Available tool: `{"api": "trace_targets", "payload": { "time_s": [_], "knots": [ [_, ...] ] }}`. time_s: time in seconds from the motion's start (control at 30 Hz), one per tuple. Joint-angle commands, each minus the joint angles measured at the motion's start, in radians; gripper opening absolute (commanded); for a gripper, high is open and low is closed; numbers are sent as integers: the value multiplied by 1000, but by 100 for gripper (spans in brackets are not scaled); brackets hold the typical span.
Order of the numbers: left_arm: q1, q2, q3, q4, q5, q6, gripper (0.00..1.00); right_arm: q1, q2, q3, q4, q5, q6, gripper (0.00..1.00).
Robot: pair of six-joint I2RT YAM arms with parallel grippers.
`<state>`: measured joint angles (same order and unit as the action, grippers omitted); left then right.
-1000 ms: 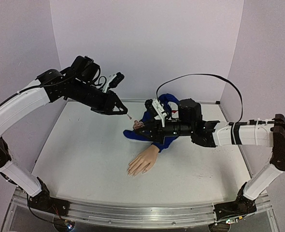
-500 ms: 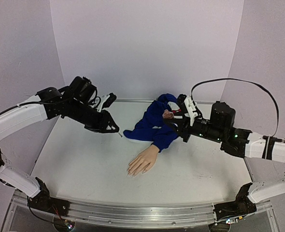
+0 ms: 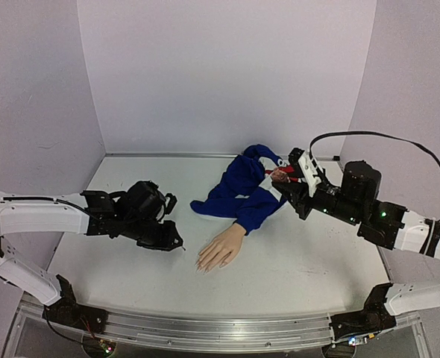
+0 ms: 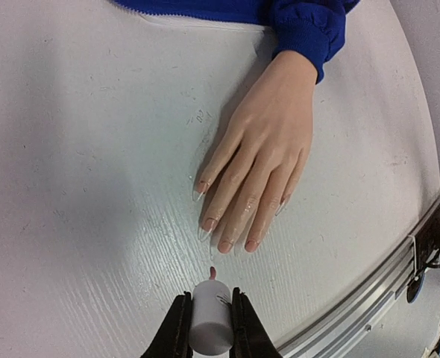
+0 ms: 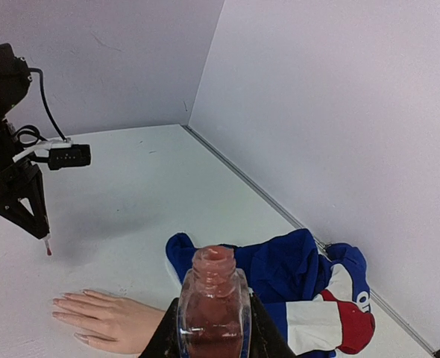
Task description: Paint the nails
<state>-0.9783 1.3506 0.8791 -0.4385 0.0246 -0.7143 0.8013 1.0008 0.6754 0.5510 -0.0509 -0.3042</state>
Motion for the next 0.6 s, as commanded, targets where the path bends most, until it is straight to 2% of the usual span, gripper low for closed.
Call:
{"api": "trace_targets", "payload": {
  "time_s": [0.0,0.27,0.57],
  "knots": [
    [-8,23,8,138,-60,-56,0,-4,-3,10,30,4,-24,0],
    [-8,137,68,165,2,-50,0,-6,3,13,30,-3,-24,0],
    [-8,206,112,118,56,-58,0,-9,-3,3,32,-4,-31,0]
  ]
}}
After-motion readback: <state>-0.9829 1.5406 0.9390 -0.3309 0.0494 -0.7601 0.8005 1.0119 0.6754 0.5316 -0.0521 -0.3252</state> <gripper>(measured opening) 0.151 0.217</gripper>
